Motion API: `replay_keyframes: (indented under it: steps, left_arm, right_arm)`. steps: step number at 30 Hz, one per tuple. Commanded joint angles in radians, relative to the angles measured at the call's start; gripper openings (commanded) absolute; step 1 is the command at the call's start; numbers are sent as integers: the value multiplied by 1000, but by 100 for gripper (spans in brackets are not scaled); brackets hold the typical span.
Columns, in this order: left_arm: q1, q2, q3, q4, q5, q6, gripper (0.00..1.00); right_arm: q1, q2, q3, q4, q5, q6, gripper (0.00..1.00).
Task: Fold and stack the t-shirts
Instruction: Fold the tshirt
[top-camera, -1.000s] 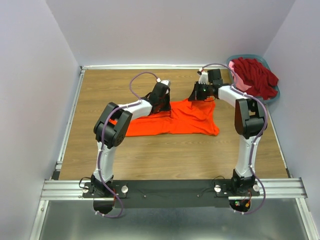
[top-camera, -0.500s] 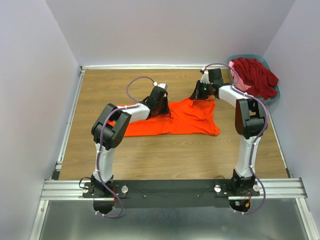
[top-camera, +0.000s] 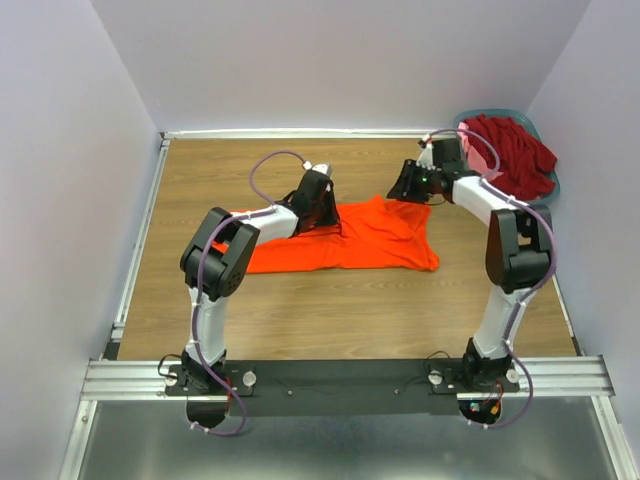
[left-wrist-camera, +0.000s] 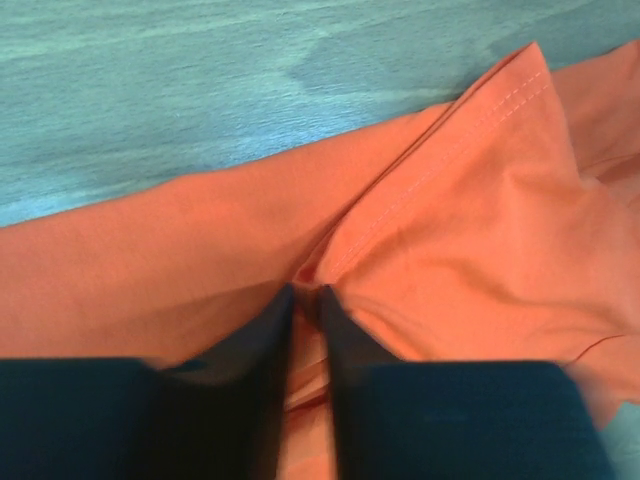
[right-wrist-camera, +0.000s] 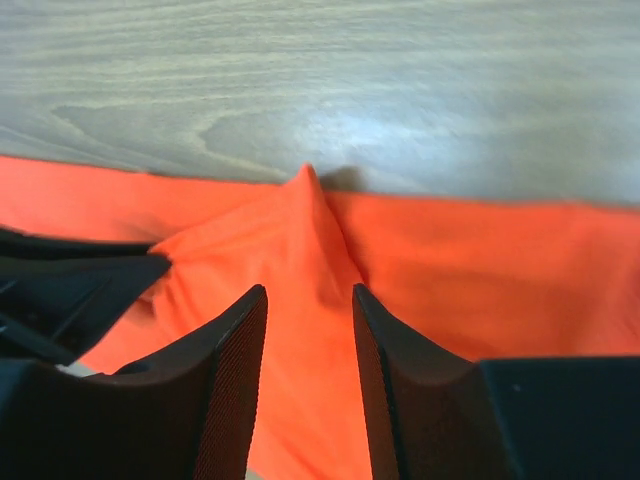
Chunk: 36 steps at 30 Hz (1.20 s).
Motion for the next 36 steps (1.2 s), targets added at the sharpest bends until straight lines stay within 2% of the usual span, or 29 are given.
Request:
replay_keyframes:
  steps: [1,5,9,11,15,19,24,31,36]
  left_arm:
    - [7,-61,13,-40,-37,-22,40]
    - [12,-118,31,-118,-144,-22,64]
    - [6,-158,89,-191,-217,-4,74]
    - [-16,-173,120,-202,-220,22,74]
    - [-77,-143,169,-203,-104,47,55]
    - [-103,-88,143,-156,19,24,43]
    - [-96,-40,76,-68,20,-11,41]
    - [-16,17,45,-33,23,-28,41]
    - [32,-37,20,-62,-3,-4,44]
  right_arm:
    - [-41,-121,-76,-48,45,48,49]
    - [-41,-195,-192,-66,72,58,49]
    - [-42,-275,-271,-66,60,68,47]
    - [-42,-313,-288,-66,16,66,45]
    - [-41,-328,-332,-62,-122,88,41]
    - [-42,-310,-372,-48,-147,97,41]
    - [-58,-292,-432,10,-67,130,40]
    - [-122,-261,-498,69,49,212,40]
    - [-127,-308,-507,64,157,206,40]
